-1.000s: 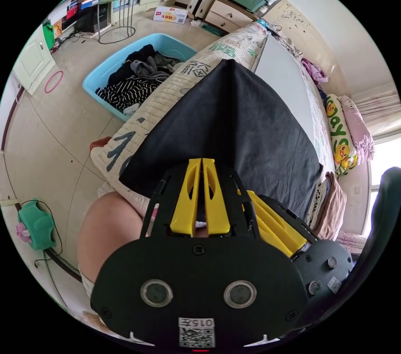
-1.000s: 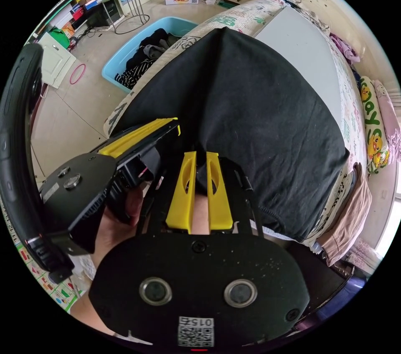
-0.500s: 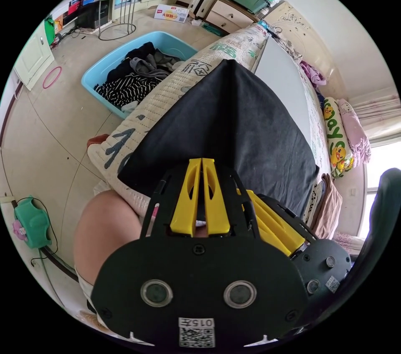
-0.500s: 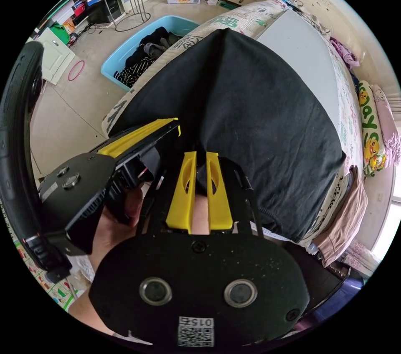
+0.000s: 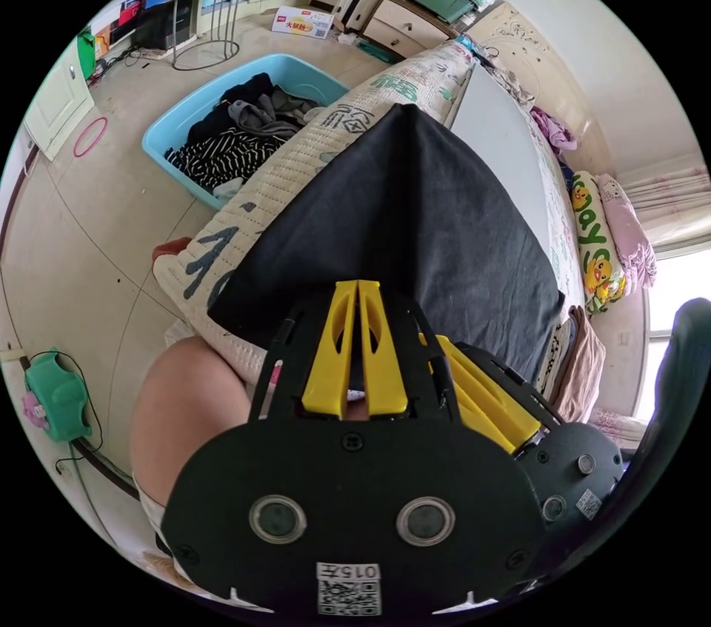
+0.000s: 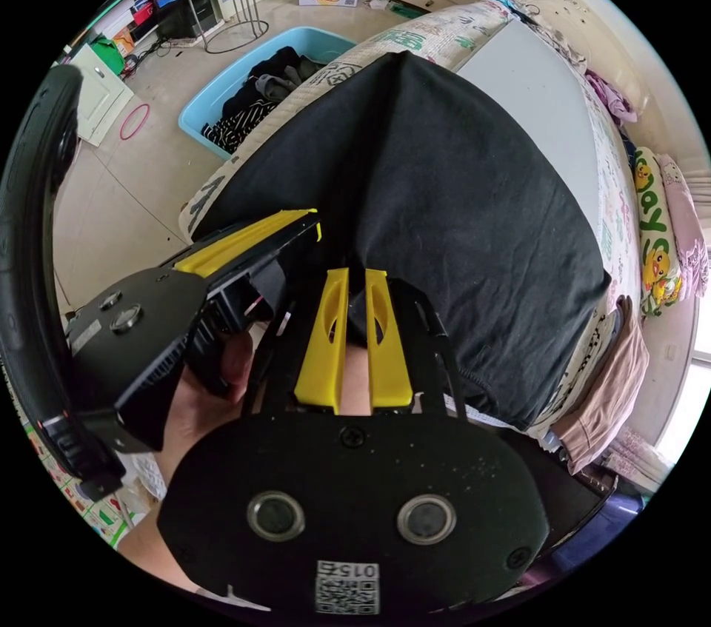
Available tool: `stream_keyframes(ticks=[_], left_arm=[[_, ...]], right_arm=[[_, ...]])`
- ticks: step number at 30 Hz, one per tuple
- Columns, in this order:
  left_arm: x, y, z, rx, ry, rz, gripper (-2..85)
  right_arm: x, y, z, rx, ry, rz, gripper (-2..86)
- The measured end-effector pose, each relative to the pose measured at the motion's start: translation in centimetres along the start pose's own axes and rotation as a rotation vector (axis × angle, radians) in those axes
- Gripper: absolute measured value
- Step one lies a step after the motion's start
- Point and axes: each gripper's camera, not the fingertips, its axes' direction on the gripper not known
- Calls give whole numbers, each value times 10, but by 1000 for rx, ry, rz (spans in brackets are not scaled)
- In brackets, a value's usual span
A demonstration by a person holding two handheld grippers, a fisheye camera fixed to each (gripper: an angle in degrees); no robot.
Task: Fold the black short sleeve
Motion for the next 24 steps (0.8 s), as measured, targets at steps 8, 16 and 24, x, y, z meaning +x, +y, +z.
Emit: stream_keyframes(ticks=[8,16,24], left_arm=[[-6,-7,1,-5,1,1,-9],[-13,-11,1,-3,2,-6,-8],[-22,-17,0,-8,8,-10,-8]], right_arm=[[-13,-17,-18,-1,2,-1,48],[-23,-32,-43,0,0,-3,47],[-33,-47,-74,-1,4,-4,47]])
